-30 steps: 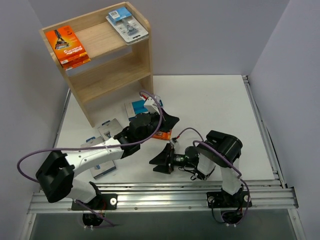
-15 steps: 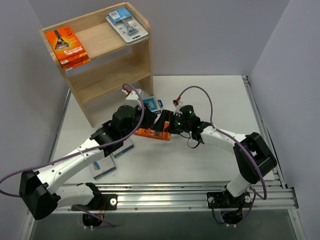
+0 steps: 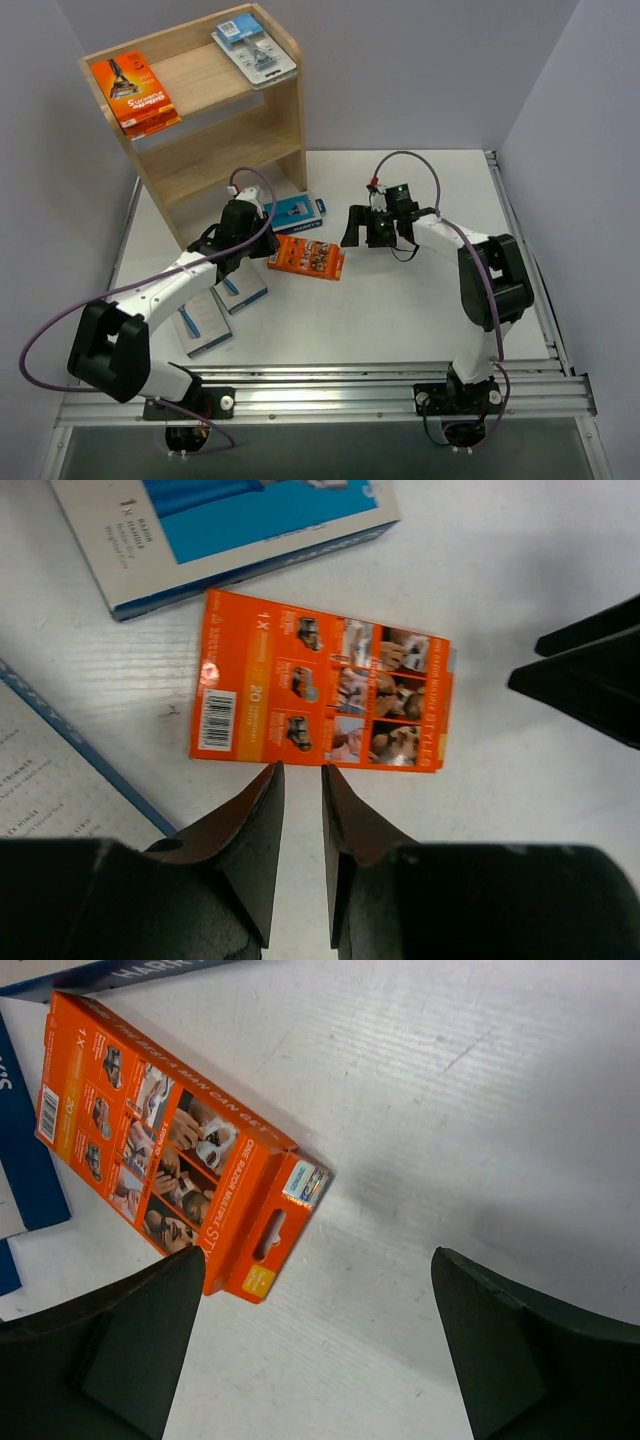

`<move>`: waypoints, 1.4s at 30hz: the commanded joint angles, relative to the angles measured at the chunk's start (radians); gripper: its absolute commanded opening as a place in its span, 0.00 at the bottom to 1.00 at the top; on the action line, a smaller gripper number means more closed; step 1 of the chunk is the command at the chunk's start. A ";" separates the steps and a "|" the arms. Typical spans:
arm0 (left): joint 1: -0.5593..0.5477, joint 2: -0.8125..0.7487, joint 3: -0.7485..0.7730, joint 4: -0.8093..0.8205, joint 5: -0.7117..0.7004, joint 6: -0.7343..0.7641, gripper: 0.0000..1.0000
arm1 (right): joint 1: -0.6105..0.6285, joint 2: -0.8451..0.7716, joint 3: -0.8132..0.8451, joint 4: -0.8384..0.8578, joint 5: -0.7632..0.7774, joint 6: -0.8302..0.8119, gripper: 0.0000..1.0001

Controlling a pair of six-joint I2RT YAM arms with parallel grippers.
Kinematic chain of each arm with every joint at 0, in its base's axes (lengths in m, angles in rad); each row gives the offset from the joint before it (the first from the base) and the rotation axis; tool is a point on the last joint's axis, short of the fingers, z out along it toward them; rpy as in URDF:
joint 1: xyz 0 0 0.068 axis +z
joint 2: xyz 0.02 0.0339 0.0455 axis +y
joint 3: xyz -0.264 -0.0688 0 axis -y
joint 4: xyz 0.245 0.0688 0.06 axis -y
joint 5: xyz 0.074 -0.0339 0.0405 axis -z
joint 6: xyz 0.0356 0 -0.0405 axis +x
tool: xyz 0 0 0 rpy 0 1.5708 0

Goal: Place and organize the shaving razors onto the shelf

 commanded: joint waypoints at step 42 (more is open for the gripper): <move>0.105 0.417 0.146 -0.008 -0.064 -0.038 0.11 | -0.014 0.184 0.001 0.181 -0.528 -0.117 0.56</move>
